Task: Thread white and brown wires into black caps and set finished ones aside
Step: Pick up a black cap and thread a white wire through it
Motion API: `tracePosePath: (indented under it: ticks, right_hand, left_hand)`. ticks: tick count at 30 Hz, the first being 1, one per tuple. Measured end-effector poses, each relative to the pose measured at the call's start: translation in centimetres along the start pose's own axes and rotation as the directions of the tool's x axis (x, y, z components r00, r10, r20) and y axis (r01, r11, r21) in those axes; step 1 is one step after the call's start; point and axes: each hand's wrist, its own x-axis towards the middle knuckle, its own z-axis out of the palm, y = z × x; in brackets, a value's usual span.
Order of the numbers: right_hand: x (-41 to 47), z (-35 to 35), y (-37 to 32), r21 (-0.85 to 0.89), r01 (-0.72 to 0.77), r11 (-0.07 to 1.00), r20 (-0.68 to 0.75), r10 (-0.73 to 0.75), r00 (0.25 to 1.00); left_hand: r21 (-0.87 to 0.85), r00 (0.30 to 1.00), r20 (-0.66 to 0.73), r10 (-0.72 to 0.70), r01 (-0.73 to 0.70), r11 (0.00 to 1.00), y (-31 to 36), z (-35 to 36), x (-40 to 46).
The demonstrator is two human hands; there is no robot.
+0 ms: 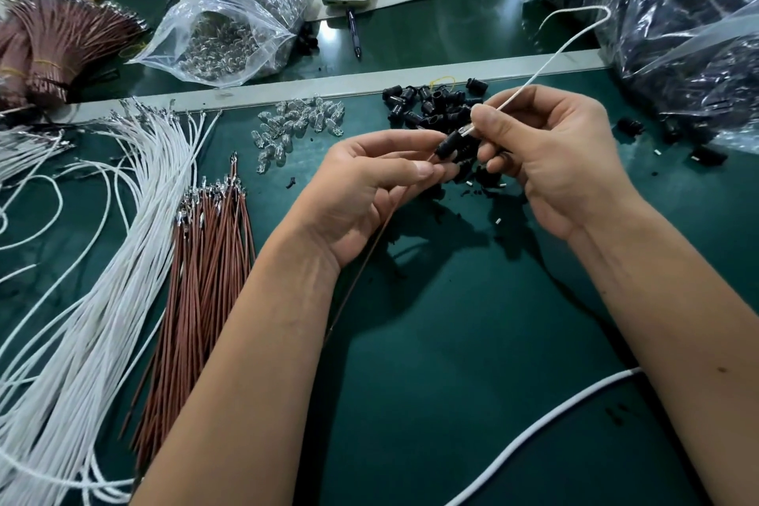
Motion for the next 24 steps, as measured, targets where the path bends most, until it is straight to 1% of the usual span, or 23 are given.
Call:
tracePosePath:
  ticks: [12,19,24]
  right_hand:
    - [-0.1,0.04,-0.13,-0.025,0.023,0.999,-0.004,-0.024,1.0]
    - [-0.37,0.34,-0.21,-0.059,0.09,0.994,-0.015,-0.091,0.996]
    - [-0.36,0.22,-0.29,-0.076,0.119,0.99,0.006,-0.119,0.993]
  left_hand:
    - [-0.013,1.0,-0.01,0.013,-0.013,1.0,0.16,-0.03,-0.3]
    - [-0.012,0.996,-0.077,0.038,-0.04,0.999,-0.15,0.22,-0.07]
    - [-0.032,0.993,-0.109,0.04,-0.044,0.999,-0.27,0.16,0.13]
